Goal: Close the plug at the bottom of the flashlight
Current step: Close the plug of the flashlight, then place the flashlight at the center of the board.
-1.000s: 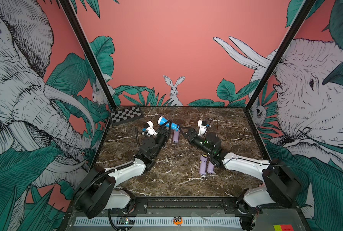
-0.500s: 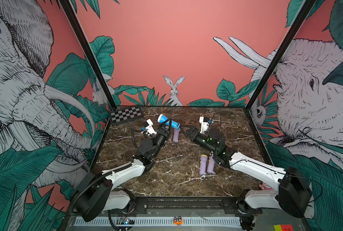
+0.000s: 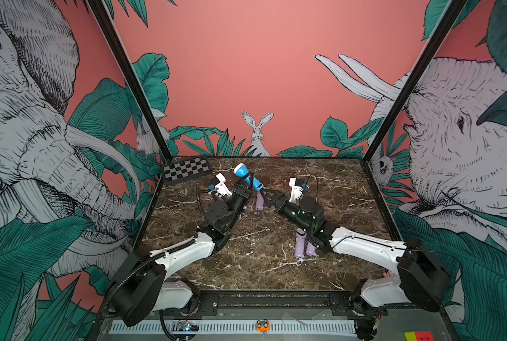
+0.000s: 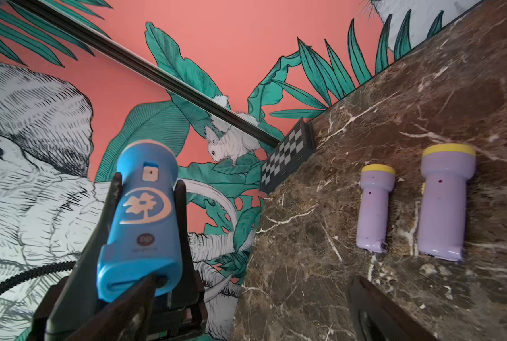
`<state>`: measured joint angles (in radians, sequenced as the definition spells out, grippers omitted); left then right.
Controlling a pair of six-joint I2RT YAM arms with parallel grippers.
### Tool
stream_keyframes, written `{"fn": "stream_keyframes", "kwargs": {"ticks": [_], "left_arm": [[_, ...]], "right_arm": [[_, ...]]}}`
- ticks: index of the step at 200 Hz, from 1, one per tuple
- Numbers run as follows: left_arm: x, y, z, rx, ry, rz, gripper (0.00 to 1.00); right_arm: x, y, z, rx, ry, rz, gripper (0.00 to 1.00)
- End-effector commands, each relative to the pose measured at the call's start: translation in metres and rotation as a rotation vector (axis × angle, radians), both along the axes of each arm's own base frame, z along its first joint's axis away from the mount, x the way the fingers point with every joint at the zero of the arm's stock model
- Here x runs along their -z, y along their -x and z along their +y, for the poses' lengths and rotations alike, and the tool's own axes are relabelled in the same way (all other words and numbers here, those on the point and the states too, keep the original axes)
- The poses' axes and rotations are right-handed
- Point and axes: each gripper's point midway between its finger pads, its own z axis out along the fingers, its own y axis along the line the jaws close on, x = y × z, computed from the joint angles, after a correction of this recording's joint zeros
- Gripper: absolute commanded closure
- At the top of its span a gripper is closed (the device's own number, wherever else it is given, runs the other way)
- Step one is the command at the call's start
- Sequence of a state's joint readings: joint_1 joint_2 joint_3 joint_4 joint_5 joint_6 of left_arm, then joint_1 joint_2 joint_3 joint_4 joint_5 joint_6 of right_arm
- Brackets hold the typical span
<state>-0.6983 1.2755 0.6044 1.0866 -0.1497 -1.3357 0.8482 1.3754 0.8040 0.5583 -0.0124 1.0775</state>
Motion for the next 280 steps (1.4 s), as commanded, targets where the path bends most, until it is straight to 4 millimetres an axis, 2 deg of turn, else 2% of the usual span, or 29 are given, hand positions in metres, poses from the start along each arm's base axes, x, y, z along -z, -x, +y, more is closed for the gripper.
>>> {"fn": "stream_keyframes", "kwargs": {"ticks": [1, 21, 33, 46, 71, 85, 98, 115, 118, 141, 161, 182, 215, 231, 235, 257, 280], "left_arm": [[-0.134, 0.087, 0.01, 0.234, 0.299, -0.396, 1.0], [-0.131, 0.087, 0.013, 0.228, 0.303, -0.389, 1.0], [-0.126, 0.085, 0.011, 0.227, 0.296, -0.371, 1.0], [-0.115, 0.081, 0.009, 0.225, 0.284, -0.34, 1.0], [-0.077, 0.065, 0.004, 0.189, 0.191, -0.212, 1.0], [-0.057, 0.059, 0.004, 0.151, 0.104, -0.166, 1.0], [-0.028, 0.051, 0.002, 0.124, 0.001, -0.052, 1.0], [0.004, 0.045, 0.003, 0.08, -0.194, 0.071, 1.0], [0.016, 0.044, 0.004, 0.072, -0.254, 0.118, 1.0], [0.064, 0.045, 0.031, -0.023, -0.702, 0.305, 1.0], [0.097, 0.041, 0.042, -0.019, -1.054, 0.406, 1.0], [0.118, 0.028, 0.02, 0.092, -1.236, 0.421, 1.0], [0.14, -0.005, -0.008, 0.169, -1.453, 0.431, 1.0], [0.161, -0.02, -0.023, 0.221, -1.542, 0.458, 1.0], [0.16, -0.026, -0.028, 0.226, -1.55, 0.459, 1.0], [0.191, -0.042, -0.052, 0.324, -1.635, 0.505, 1.0], [0.213, -0.055, -0.077, 0.393, -1.683, 0.523, 1.0]], "right_arm": [[0.11, 0.023, -0.026, -0.016, 0.378, 0.21, 0.01], [0.101, 0.023, -0.035, 0.0, 0.256, 0.235, 0.01], [0.079, 0.02, -0.041, 0.005, 0.176, 0.202, 0.01], [0.054, 0.019, -0.055, 0.034, 0.174, 0.161, 0.01], [0.011, 0.021, -0.086, 0.1, 0.177, 0.085, 0.01], [-0.006, 0.022, -0.1, 0.125, 0.172, 0.066, 0.01], [-0.019, 0.025, -0.109, 0.126, 0.185, 0.041, 0.01], [-0.039, 0.028, -0.126, 0.147, 0.224, -0.003, 0.01], [-0.043, 0.029, -0.13, 0.152, 0.239, -0.011, 0.01], [-0.075, 0.037, -0.161, 0.206, 0.384, -0.105, 0.01], [-0.094, 0.048, -0.174, 0.202, 0.501, -0.174, 0.01], [-0.1, 0.056, -0.178, 0.166, 0.575, -0.209, 0.01], [-0.107, 0.067, -0.185, 0.147, 0.609, -0.249, 0.01], [-0.109, 0.072, -0.186, 0.136, 0.601, -0.26, 0.01], [-0.109, 0.074, -0.186, 0.133, 0.602, -0.261, 0.01], [-0.107, 0.08, -0.189, 0.126, 0.605, -0.266, 0.01], [-0.108, 0.085, -0.19, 0.113, 0.602, -0.275, 0.01]]}}
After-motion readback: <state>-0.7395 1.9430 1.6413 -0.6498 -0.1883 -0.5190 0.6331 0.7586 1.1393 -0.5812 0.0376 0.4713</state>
